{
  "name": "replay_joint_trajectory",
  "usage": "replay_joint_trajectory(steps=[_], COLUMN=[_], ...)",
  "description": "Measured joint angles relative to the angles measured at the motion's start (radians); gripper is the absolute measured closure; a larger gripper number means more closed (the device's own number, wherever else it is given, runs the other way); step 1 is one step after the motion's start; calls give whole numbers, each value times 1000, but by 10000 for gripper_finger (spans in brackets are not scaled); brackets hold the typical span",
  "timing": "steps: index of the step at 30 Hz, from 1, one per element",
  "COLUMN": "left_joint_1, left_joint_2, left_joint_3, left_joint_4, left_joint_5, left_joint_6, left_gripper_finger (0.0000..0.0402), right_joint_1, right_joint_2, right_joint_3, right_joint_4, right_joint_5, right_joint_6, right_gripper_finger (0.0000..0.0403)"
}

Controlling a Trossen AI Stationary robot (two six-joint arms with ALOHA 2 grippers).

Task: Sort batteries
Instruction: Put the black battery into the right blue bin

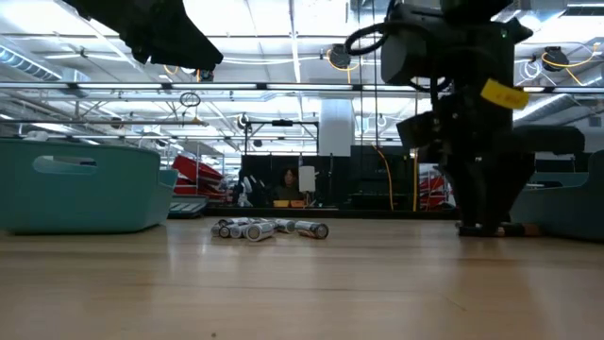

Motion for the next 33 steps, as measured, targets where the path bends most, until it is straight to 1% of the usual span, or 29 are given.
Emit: replay_joint_trajectory(steps=[6,9,13,17,18,22,24,26,27,28,30,33], left_joint_1=[0,0,0,0,0,0,1,2,2,2,2,2], left_joint_2=[0,0,0,0,0,0,0,0,0,0,0,0], left_joint_3=[0,0,0,0,0,0,0,0,0,0,0,0], left_joint_4=[-5,-6,-7,-7,-7,-7,-7,-6,-6,-6,-5,-6], left_joint_5=[0,0,0,0,0,0,0,0,0,0,0,0], left_joint_6=[0,0,0,-1,-1,-7,-7,-7,-7,-8,-7,-8], left_gripper_finger=[188,188,188,188,188,188,188,188,188,188,188,188], right_joint_1=[-8,-8,-3,-3,-3,-16,-17,-15,-10,-6,2,10], right_joint_2=[-4,-5,-4,-3,-3,-3,-6,-7,-16,-34,-83,-154], right_joint_3=[-33,-40,-41,-42,-42,-42,-27,6,24,48,99,133], right_joint_4=[45,49,45,46,49,55,20,-75,-132,-178,-215,-287], right_joint_5=[-7,-47,-61,-76,-83,-121,-120,-123,-102,-74,-34,-22], right_joint_6=[3,-13,-53,-89,-97,-104,-104,-104,-104,-103,-94,-47], right_gripper_finger=[258,270,309,376,386,388,393,397,397,398,399,400])
